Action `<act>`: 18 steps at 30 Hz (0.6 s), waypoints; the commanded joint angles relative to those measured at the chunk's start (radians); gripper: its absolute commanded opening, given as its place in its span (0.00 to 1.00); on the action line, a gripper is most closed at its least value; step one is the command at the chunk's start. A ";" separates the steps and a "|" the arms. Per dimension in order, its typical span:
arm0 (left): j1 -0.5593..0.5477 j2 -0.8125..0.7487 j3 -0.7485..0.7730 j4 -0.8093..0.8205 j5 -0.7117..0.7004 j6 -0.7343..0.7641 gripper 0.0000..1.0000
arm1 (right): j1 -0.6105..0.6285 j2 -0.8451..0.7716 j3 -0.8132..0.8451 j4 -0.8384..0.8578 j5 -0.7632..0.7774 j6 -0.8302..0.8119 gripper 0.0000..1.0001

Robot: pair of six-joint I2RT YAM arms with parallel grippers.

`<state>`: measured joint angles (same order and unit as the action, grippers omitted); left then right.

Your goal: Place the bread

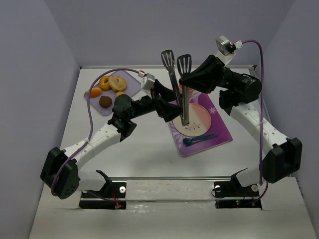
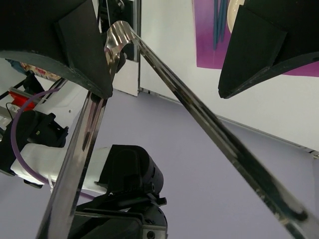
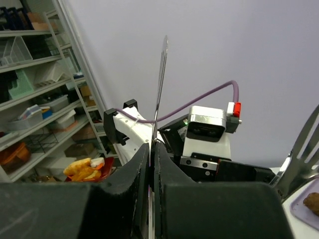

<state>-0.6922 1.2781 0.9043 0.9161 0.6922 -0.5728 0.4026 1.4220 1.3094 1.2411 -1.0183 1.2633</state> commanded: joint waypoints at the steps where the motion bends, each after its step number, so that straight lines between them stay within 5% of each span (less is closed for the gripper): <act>1: -0.020 -0.026 0.036 0.113 0.041 0.002 0.99 | 0.004 0.032 0.053 0.032 0.040 -0.025 0.07; 18: -0.021 -0.229 -0.116 0.130 -0.022 0.036 0.99 | 0.004 -0.038 -0.026 0.043 0.049 -0.062 0.07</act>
<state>-0.6952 1.1187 0.7959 0.9195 0.6289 -0.5434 0.4118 1.3949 1.2903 1.2152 -1.0004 1.2385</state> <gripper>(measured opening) 0.990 0.093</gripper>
